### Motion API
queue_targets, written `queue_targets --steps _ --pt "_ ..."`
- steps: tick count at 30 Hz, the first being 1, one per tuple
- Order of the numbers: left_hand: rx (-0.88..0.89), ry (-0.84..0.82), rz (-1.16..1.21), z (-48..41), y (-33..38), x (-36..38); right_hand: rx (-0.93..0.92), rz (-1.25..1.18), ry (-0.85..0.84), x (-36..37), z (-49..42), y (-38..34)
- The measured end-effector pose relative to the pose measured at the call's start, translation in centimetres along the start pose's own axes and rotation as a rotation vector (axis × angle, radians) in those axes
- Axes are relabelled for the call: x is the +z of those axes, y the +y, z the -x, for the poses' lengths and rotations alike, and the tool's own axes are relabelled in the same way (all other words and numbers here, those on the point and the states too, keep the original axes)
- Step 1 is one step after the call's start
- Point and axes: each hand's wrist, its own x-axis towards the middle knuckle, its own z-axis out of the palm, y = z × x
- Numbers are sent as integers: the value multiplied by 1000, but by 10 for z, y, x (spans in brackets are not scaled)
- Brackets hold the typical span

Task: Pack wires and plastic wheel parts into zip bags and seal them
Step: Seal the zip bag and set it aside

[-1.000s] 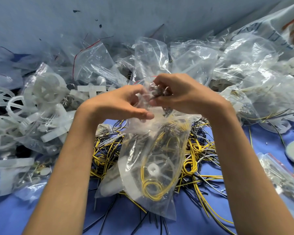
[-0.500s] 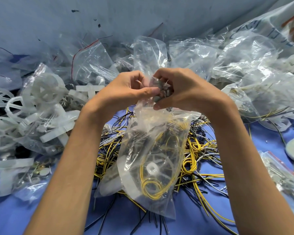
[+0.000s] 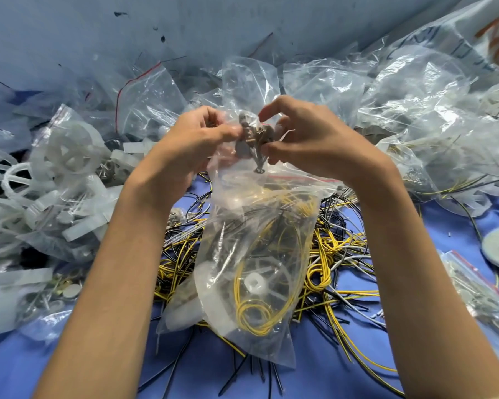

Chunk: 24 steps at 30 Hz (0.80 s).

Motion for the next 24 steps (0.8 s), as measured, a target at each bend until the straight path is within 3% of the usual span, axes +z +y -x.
queue_targets --steps 3,8,13,17,20,24 --pt "-34 -45 51 3 3 0 -19 48 17 0 0 -1" --pt "31 -163 -64 9 2 1 -86 -21 42 1 1 -5" --pt "78 -137 -27 10 6 -1 -49 -29 37 0 2 -6" --pt "40 13 18 5 9 0 -70 -183 11 -1 0 -5" --pt "-42 79 99 0 12 -2 -137 1 -21 -5 3 -4" --pt "-58 -8 14 -2 13 4 -221 167 -41 -6 4 -11"
